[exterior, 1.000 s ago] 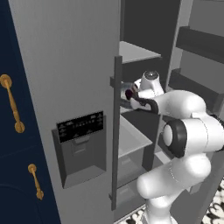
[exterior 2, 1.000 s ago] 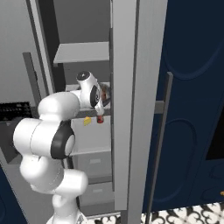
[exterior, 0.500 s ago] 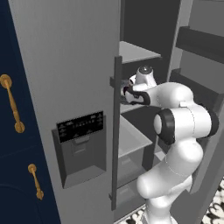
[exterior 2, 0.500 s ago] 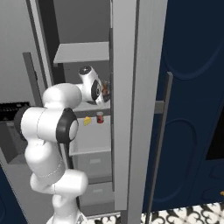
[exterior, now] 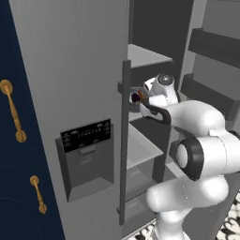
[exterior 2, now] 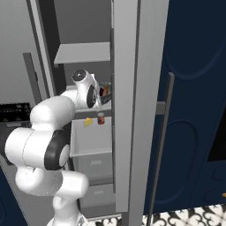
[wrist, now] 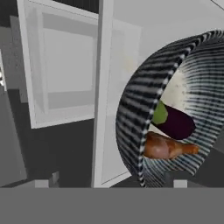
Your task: Pick the chicken drumstick and eggplant from their plates and place them in the bowl. Then put the bowl in the fridge.
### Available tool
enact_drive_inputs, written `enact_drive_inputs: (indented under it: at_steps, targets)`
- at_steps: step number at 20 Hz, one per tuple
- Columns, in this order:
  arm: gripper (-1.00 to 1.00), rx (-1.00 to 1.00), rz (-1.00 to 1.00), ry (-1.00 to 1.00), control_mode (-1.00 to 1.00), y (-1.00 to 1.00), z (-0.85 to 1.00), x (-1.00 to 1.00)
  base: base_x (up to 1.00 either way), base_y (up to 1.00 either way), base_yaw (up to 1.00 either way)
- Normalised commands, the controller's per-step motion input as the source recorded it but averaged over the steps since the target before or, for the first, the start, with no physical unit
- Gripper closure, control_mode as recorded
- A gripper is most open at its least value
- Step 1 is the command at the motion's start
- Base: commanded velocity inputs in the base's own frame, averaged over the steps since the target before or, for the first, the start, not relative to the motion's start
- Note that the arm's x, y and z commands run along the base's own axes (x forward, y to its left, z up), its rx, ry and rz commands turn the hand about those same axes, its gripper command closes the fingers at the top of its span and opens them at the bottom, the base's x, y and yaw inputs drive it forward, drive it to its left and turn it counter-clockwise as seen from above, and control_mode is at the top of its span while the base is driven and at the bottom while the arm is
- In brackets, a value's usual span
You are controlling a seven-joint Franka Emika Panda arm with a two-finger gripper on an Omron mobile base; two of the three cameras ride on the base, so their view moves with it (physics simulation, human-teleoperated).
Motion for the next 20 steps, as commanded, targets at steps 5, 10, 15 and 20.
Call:
enact_drive_inputs:
  at_steps: [5,10,15,20]
  targets:
    - [-1.00,0.00,0.11,-0.24,-1.00,0.00,0.88,-1.00,0.00,0.00,0.00]
    - [-1.00,0.00,0.07,-0.03,-1.00,0.08,0.95,-1.00,0.00,0.00,0.00]
    - [-1.00,0.00,0.02,0.00,-1.00,0.35,0.61,-1.00,0.00,0.00,0.00]
    - [-1.00,0.02,0.01,-0.01,-1.00,0.23,0.00,-1.00,0.00,0.00,0.00]
